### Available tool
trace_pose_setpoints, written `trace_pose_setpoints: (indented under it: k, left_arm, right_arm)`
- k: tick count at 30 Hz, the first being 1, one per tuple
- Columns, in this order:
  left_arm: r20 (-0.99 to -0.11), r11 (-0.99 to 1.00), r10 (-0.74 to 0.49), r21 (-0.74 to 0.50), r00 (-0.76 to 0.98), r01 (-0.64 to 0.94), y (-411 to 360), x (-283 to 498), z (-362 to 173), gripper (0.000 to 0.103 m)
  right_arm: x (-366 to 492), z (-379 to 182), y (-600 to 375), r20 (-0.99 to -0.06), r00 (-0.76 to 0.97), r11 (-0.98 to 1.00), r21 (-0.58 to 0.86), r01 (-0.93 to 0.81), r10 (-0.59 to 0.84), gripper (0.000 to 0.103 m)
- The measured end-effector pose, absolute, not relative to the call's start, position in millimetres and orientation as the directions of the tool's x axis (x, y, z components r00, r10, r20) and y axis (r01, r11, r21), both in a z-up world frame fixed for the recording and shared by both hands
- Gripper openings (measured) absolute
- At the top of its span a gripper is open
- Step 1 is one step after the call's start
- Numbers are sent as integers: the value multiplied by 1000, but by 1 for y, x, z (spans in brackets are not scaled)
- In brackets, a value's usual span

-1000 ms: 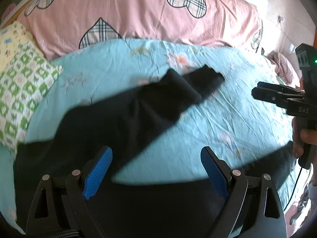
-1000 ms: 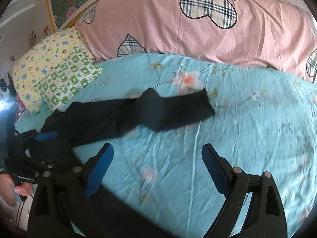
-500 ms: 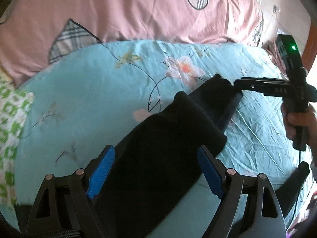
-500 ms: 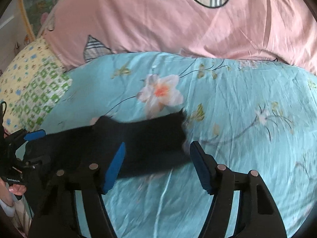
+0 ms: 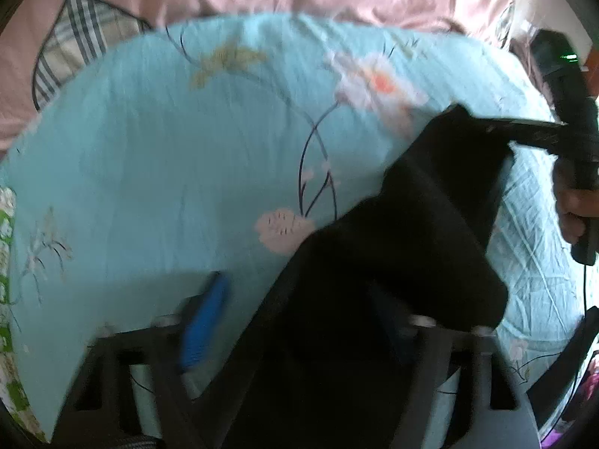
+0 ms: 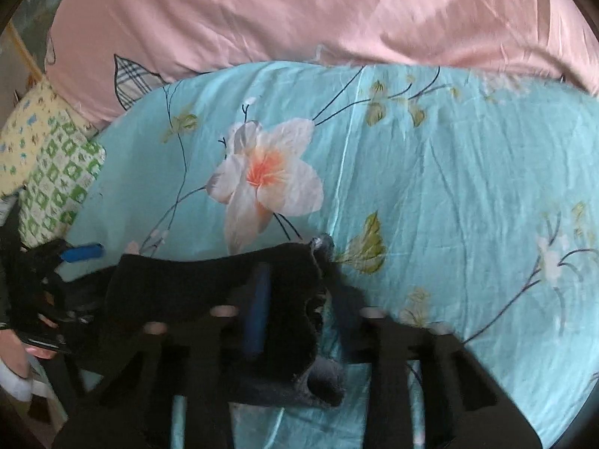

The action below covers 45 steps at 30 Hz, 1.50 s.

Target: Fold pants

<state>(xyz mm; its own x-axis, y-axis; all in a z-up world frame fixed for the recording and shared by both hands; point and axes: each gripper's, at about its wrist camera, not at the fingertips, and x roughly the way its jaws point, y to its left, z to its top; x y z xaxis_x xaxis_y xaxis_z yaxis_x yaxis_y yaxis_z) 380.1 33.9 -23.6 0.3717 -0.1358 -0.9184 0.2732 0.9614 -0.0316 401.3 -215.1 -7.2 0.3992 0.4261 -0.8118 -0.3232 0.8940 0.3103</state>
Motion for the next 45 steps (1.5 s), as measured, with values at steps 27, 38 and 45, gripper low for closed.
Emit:
trace_pose_setpoints:
  k: [27, 38, 45]
  left_arm:
    - [-815, 894, -353, -148, 460, 423, -5, 174, 43, 4]
    - [-795, 888, -380, -171, 472, 426, -8, 105, 43, 4]
    - [-778, 877, -388, -146, 495, 458, -15, 72, 43, 4]
  right_arm:
    - [202, 59, -325, -674, 546, 862, 320, -392, 498, 7]
    - [122, 60, -344, -605, 607, 848, 259, -462, 515, 7]
    - [80, 53, -346, -591, 639, 852, 178, -492, 492, 7]
